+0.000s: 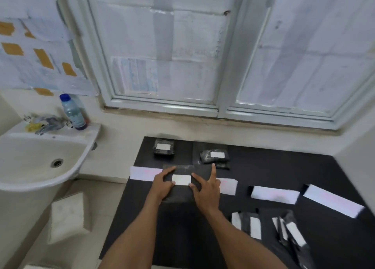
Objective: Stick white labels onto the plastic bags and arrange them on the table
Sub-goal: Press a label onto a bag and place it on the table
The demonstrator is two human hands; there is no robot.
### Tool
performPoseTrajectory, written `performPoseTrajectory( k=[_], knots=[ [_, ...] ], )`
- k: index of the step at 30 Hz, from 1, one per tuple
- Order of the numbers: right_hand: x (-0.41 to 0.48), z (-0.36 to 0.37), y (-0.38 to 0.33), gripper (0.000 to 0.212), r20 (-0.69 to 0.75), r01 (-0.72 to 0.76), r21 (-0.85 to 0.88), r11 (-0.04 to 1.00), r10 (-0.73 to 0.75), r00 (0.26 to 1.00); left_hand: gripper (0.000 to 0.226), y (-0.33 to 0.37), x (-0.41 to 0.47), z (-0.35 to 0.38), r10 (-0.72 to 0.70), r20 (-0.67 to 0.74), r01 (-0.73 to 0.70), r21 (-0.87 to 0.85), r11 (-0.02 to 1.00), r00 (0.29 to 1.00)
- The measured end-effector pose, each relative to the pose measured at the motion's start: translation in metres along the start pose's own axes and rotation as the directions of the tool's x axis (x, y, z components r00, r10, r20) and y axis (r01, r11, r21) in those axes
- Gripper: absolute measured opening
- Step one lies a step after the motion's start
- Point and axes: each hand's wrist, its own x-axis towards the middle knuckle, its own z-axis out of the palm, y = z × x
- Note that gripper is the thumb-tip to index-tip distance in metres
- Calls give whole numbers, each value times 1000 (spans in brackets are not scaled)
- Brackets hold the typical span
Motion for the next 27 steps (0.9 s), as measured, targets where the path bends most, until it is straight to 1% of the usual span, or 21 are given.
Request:
performPoseTrajectory(
  k=[2,3,5,8,12,15,17,19,23,27],
  knots=[
    [7,-29,23,36,-48,-6,-58,998,3,999,48,26,5,29,11,56,-13,46,999,998],
    [11,-38,31,35,-58,2,-90,996,-7,998,47,33,7,39,6,57,-9,50,999,998],
    [18,-64,57,33,-91,0,-136,991,-13,996,47,49,11,73,40,44,-41,45,998,998],
    [27,-105,107,34,-142,-61,-184,981,35,989,47,73,16,137,114,53,-117,49,992,992],
    [43,-150,183,40,-185,-148,-182,972,114,976,45,102,27,228,167,88,-173,76,982,982],
    [57,-180,241,37,-236,-174,-143,974,138,962,41,124,34,295,198,78,-205,105,973,977],
    [71,-205,288,34,-253,-189,-112,976,156,955,37,139,41,347,215,80,-224,125,967,973],
    [83,-225,321,34,-248,-210,-48,976,192,950,32,150,46,384,234,67,-242,156,958,970],
    [105,-264,387,45,-212,-260,93,961,274,938,26,172,57,460,259,51,-264,206,942,965],
    [128,-291,441,58,-142,-326,254,911,368,919,24,183,78,520,218,65,-227,240,944,974]
  ],
)
